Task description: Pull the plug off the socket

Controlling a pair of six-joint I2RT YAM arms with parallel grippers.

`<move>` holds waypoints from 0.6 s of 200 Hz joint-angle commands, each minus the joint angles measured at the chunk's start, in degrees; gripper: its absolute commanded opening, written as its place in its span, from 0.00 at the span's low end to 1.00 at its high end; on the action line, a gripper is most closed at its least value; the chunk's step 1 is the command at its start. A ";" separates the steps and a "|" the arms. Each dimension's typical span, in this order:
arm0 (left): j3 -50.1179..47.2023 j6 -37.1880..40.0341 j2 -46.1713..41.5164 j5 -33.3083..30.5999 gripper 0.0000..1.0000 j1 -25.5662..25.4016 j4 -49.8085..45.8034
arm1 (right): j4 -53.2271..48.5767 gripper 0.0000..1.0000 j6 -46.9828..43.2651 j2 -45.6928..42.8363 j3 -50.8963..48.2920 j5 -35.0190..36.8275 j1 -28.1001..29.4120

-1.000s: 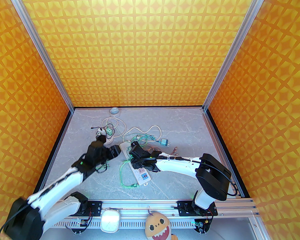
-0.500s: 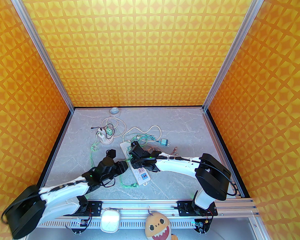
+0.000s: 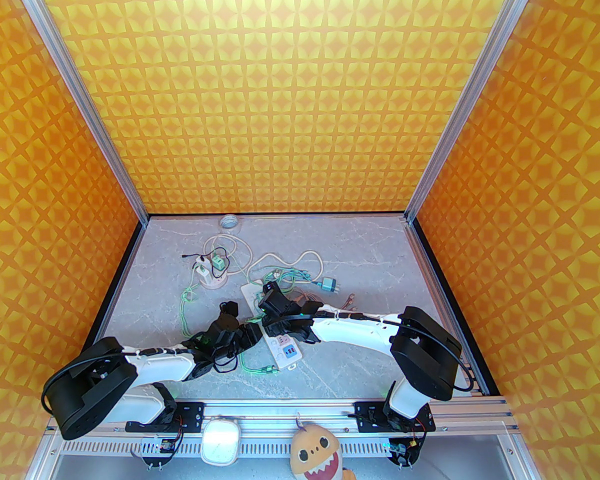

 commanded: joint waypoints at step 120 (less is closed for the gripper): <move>3.78 -1.59 4.91 -1.34 0.31 -0.37 -3.42 | 1.85 0.51 0.71 -0.69 1.81 0.22 0.22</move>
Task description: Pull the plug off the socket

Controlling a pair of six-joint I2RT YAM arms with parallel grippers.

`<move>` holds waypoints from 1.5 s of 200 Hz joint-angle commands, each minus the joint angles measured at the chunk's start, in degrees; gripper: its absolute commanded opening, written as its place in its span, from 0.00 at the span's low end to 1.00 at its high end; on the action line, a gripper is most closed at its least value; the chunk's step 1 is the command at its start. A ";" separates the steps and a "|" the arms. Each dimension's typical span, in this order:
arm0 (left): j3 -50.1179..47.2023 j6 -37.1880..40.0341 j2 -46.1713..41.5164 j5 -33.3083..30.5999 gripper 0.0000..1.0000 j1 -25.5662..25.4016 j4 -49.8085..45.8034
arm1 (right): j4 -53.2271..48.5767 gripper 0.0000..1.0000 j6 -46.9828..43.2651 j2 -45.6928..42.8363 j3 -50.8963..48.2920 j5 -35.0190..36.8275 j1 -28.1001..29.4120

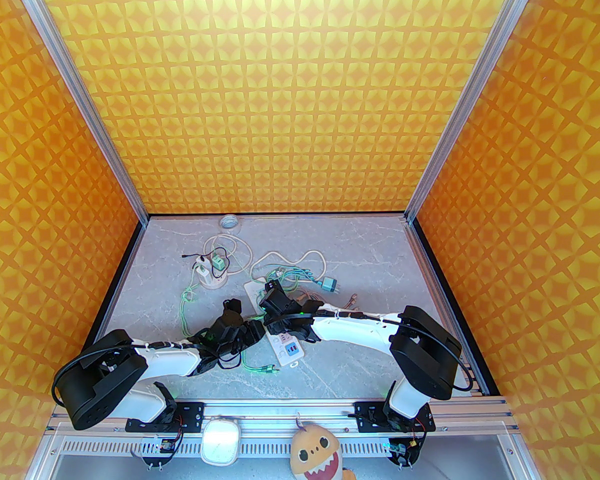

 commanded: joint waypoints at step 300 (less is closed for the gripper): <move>4.59 4.70 -9.87 -2.64 0.38 -0.36 -16.63 | -0.13 0.52 1.32 -14.26 -2.32 3.17 -2.44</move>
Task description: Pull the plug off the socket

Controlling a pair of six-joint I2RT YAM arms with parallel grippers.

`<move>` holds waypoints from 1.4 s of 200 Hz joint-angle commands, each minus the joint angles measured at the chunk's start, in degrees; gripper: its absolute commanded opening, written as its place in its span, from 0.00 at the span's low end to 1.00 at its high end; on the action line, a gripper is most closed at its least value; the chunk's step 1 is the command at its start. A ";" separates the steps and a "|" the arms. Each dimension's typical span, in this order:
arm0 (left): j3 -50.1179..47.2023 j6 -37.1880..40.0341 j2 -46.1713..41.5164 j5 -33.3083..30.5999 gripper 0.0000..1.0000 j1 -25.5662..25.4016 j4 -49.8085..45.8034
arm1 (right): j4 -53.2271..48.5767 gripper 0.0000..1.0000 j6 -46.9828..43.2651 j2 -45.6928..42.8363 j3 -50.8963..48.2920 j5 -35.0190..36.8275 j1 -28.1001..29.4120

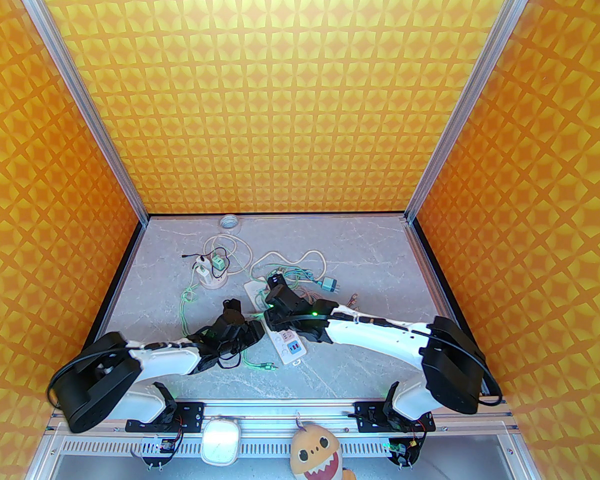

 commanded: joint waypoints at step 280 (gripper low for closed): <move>5.89 15.14 -35.93 -10.07 0.99 -0.34 -33.06 | 0.39 0.54 -0.70 -7.91 -2.85 -10.57 -53.09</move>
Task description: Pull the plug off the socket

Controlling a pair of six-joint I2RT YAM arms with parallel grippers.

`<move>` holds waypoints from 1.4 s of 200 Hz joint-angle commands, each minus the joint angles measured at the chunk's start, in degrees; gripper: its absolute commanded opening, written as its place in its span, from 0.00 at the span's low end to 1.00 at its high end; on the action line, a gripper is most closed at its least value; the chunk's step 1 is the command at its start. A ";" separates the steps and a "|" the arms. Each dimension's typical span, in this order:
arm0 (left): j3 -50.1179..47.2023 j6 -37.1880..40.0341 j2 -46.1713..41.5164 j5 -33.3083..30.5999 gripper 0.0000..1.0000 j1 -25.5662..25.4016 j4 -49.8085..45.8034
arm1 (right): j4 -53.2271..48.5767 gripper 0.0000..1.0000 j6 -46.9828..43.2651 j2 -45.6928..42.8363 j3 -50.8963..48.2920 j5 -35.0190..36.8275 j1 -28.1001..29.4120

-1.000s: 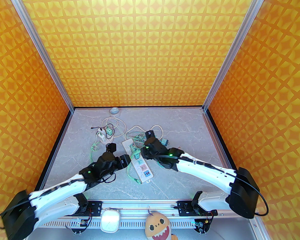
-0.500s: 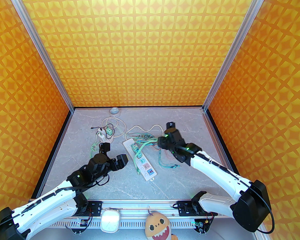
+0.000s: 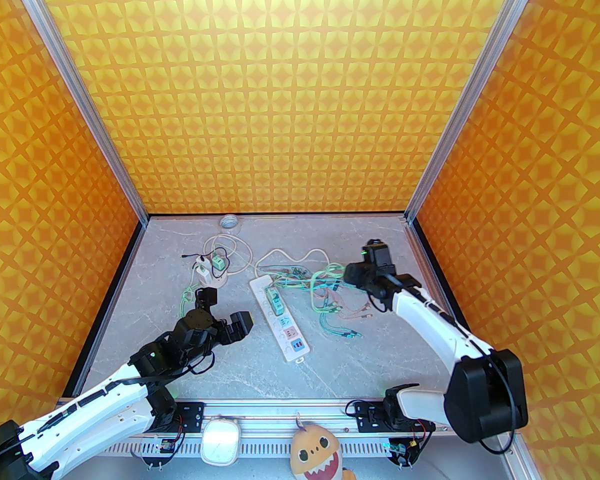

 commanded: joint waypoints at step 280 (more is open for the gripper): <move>-2.44 0.32 -1.02 -1.61 0.99 -0.27 1.30 | -1.91 0.98 -0.26 12.56 8.38 -14.65 0.19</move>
